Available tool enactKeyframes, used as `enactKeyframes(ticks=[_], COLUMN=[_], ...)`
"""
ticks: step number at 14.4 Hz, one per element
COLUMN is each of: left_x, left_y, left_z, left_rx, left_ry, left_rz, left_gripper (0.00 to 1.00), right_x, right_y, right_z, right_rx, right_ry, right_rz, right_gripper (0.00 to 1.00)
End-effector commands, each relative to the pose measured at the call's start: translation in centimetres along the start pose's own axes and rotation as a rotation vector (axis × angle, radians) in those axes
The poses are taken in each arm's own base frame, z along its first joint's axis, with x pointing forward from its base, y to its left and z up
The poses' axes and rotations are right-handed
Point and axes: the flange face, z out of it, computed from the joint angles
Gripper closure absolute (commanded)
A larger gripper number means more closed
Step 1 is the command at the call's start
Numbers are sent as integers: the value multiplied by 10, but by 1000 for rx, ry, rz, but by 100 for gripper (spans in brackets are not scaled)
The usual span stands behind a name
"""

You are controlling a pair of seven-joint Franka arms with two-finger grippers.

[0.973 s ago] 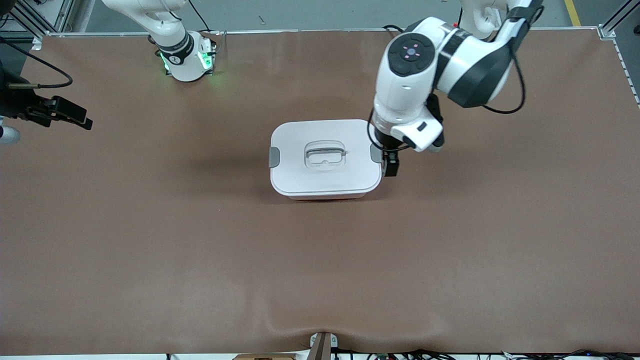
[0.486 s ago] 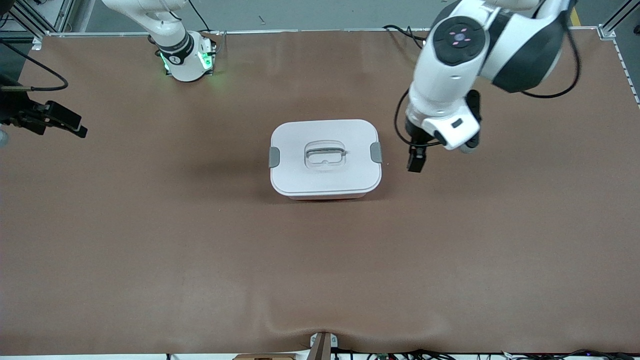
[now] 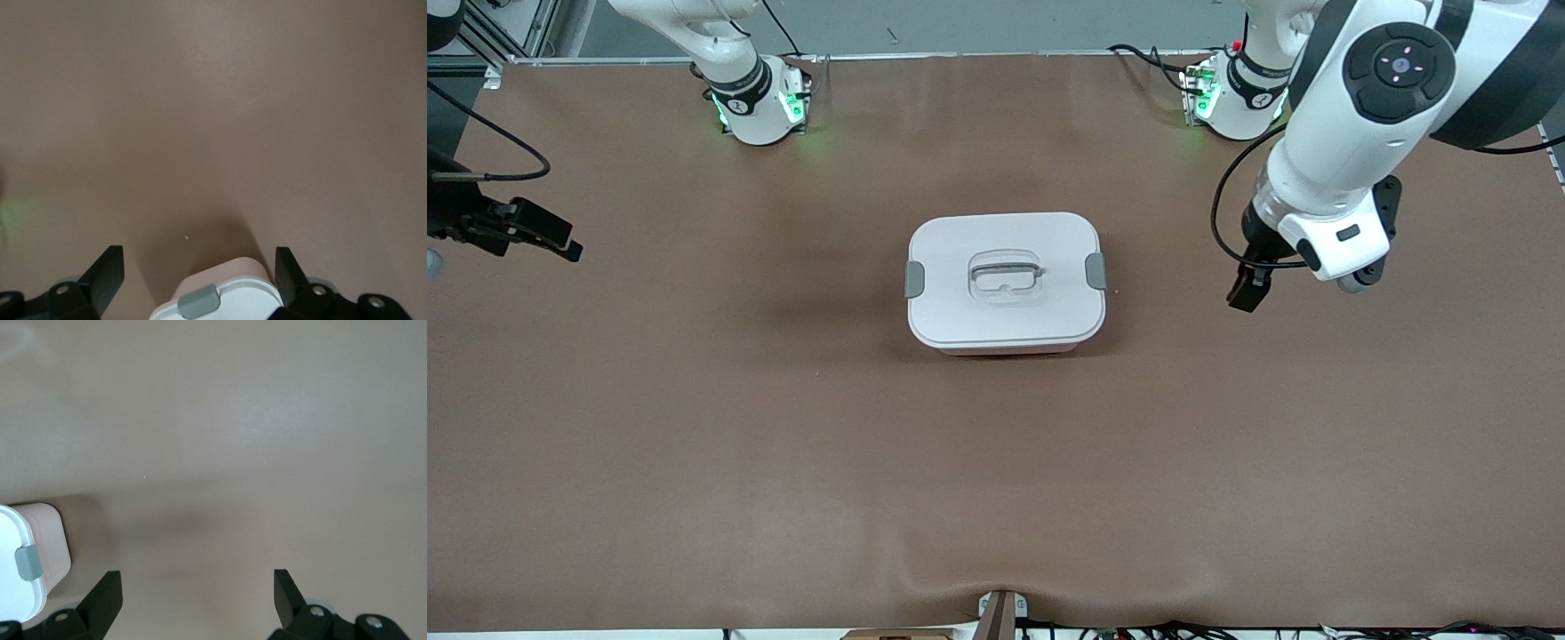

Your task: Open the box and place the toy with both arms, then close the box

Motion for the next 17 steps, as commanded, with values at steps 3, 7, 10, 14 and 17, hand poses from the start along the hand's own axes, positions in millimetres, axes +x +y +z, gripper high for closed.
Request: enactKeyframes(ticks=[3,7,10,14,17], left_x=[20,57,77,149,200], left_y=[-6,-12,-17,-39,-62], left_z=[-22,-27,-30,-34,-29], left_rx=[-24,-37,-42,-68,-114], left_ry=[-14,-15,-4,-22,-80], left_rz=[97,232,368,626,811], left_gripper=[0,0,0,0,0], right_x=[0,-3,-2,-2,-2], right_y=[-3,-6,-5,-3,-3], right_z=[-4,-1,-1,0,-1], right_rx=[-8,-9,-8,-9,-9], right_ry=[1,-24,-18,-21,-18], right_rz=[-4,-12,-12,-74,-75], right_gripper=[0,0,0,0,0])
